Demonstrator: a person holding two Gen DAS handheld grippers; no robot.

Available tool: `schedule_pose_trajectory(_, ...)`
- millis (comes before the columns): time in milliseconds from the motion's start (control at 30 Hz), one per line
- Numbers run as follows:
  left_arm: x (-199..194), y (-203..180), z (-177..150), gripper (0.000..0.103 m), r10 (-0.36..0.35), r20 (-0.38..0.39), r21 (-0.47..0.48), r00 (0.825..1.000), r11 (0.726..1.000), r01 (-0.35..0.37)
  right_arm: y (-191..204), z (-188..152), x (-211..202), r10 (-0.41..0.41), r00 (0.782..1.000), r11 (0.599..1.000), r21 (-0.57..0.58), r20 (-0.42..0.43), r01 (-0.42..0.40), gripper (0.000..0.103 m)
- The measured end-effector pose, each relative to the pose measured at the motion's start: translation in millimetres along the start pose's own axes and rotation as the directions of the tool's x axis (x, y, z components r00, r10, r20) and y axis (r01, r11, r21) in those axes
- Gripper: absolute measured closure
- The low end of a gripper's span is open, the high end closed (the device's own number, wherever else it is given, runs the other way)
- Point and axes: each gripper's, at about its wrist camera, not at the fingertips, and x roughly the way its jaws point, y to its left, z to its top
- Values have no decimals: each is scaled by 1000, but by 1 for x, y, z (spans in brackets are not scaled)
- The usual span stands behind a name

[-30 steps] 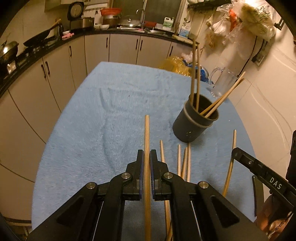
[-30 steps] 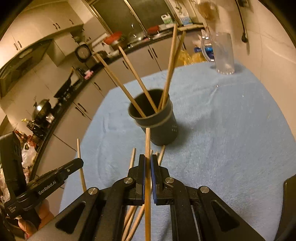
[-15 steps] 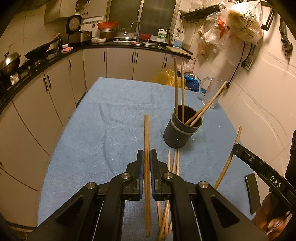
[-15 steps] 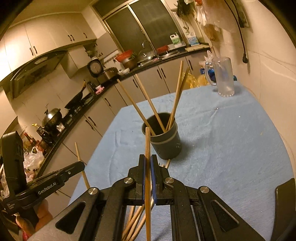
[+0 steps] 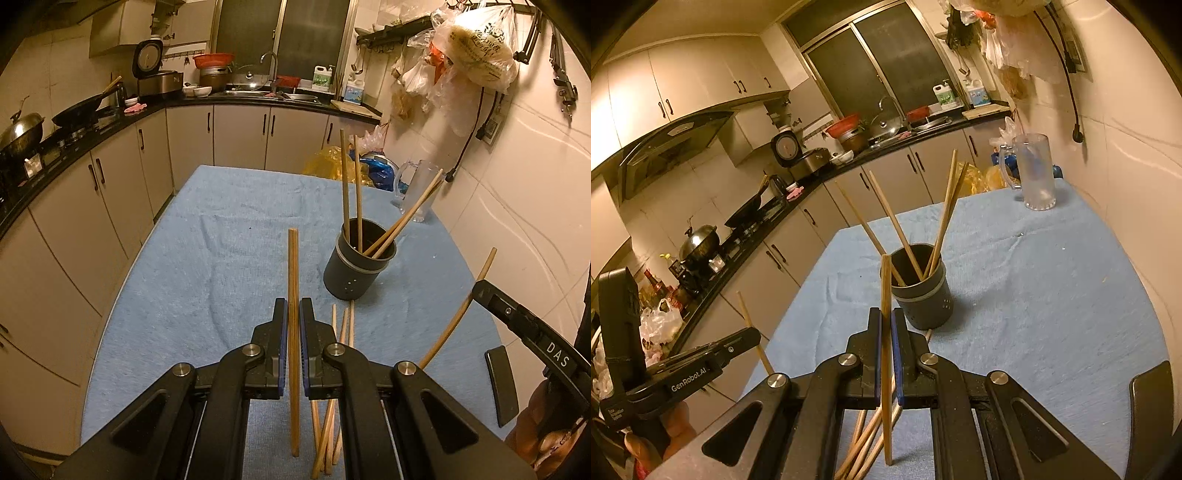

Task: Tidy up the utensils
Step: 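Lift the left tool's chopstick toward the black cup while the right tool carries its chopstick there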

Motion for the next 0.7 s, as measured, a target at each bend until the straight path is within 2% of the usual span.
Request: schedule_pose_trajectory(700,-21,-4,1,97,7,44,4,999,1000,-7,9,4,-16,8,999,1000,-9,31,-8,98)
